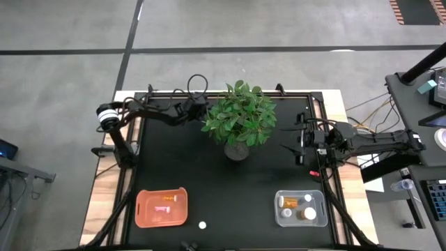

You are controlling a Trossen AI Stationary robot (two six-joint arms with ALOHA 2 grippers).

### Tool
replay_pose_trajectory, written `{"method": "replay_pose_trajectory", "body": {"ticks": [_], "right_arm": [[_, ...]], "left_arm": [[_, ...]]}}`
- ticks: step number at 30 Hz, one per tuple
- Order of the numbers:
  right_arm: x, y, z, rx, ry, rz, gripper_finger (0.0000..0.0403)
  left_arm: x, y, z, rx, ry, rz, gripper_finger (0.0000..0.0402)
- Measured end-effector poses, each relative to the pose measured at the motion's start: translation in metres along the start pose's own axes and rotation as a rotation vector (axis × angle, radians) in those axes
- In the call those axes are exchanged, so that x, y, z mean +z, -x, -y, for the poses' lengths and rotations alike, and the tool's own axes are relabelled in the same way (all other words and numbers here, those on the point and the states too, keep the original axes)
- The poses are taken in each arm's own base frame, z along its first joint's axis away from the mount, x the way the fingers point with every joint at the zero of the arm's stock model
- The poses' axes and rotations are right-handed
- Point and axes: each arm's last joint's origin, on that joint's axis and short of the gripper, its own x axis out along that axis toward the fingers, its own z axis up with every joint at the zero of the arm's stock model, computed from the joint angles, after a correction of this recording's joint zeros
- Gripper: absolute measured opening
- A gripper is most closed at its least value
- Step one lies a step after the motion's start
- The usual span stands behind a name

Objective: Pick and place medicine bottles into bin by pill shape (circle, oval)
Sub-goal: Put the green tablet bottle into the orange bin

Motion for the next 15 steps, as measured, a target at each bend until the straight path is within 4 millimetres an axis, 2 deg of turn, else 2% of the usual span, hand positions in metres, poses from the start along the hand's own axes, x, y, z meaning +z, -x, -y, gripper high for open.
{"method": "replay_pose_trajectory", "body": {"ticks": [15], "right_arm": [[0.0, 0.0, 0.0, 0.001, 0.0, 0.0, 0.0232]], "left_arm": [[-0.015, -0.019, 0.002, 0.006, -0.018, -0.057, 0.0292]]}}
